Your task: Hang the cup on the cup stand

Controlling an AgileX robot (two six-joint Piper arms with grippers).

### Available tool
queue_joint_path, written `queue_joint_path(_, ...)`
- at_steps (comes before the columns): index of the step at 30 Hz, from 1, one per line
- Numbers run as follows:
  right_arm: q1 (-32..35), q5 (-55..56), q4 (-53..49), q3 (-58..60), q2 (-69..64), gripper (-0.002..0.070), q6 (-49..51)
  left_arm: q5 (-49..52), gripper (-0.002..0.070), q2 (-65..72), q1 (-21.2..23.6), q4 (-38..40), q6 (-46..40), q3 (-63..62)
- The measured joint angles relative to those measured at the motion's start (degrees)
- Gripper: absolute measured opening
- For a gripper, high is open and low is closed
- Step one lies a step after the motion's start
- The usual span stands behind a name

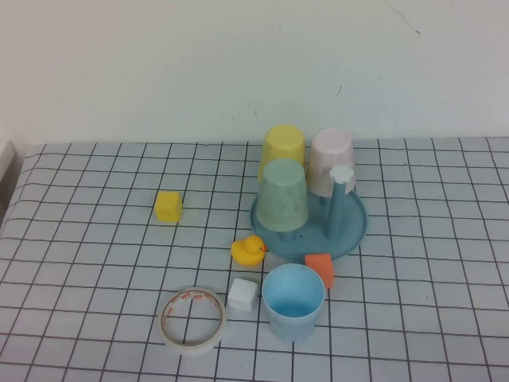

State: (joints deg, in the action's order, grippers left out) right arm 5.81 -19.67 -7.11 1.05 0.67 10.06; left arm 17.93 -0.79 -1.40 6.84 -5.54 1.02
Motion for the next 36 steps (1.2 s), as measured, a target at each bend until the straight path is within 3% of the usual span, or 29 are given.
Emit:
queue_joint_path(21, 0.0, 0.0, 6.2, 0.0, 0.0, -0.0001, 0.0, 0.0, -0.0001, 0.0, 0.0, 1.0, 0.0, 0.0)
queue_joint_path(23, 0.0, 0.4, 11.7, 0.0, 0.0, -0.0001, 0.0, -0.4, -0.0001, 0.0, 0.0, 7.4, 0.3, 0.0)
queue_joint_path(25, 0.0, 1.2, 21.3, 0.2, 0.0, -0.0001, 1.6, -0.6, -0.0001, 0.0, 0.0, 19.3, 2.3, 0.0)
queue_joint_path(28, 0.0, 1.7, 42.9, 0.5, 0.0, -0.0001, 5.0, -1.6, -0.0001, 0.0, 0.0, 44.5, 4.3, 0.1)
queue_joint_path(31, 0.0, 2.5, 49.7, 0.5, 0.0, -0.0001, 4.5, -4.6, -0.0001, 0.0, 0.0, 51.2, 3.1, 0.1)
queue_joint_path(36, 0.0, 2.9, 51.7, 0.5, 0.0, -0.0001, 1.2, -9.8, -0.0001, 0.0, 0.0, 54.5, 2.6, 0.1)
